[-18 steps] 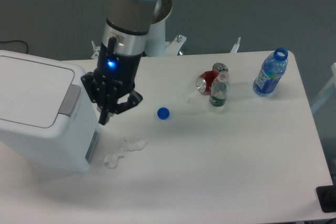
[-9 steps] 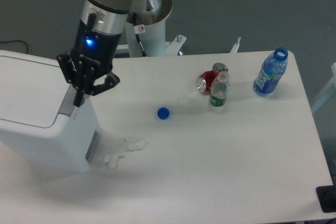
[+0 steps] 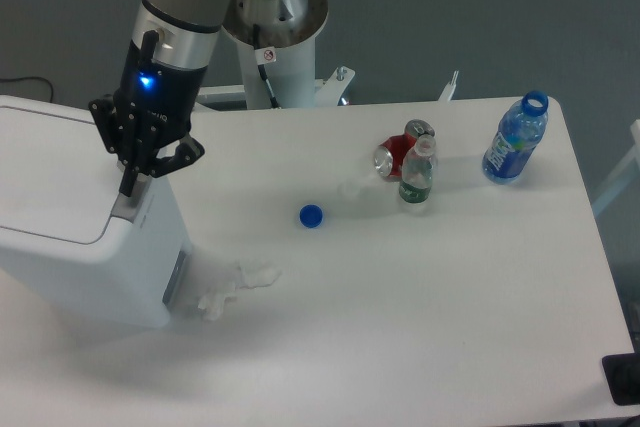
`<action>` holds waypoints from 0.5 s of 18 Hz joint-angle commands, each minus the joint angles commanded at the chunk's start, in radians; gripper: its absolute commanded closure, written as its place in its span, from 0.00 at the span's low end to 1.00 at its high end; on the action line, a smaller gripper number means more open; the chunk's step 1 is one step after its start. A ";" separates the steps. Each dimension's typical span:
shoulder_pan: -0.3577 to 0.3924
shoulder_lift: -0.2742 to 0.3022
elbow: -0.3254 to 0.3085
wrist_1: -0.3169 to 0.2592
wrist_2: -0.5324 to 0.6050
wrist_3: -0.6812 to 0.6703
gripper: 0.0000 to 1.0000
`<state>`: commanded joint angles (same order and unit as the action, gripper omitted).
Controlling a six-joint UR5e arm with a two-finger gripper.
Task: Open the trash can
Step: 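Hold the gripper pressed against the lid edge of the trash can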
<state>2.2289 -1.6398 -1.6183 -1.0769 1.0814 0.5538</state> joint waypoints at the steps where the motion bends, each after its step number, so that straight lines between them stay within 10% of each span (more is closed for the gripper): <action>1: 0.000 -0.003 0.000 0.000 0.000 0.000 1.00; 9: 0.000 -0.006 0.009 0.000 -0.002 0.002 1.00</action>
<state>2.2289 -1.6459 -1.6091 -1.0769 1.0799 0.5553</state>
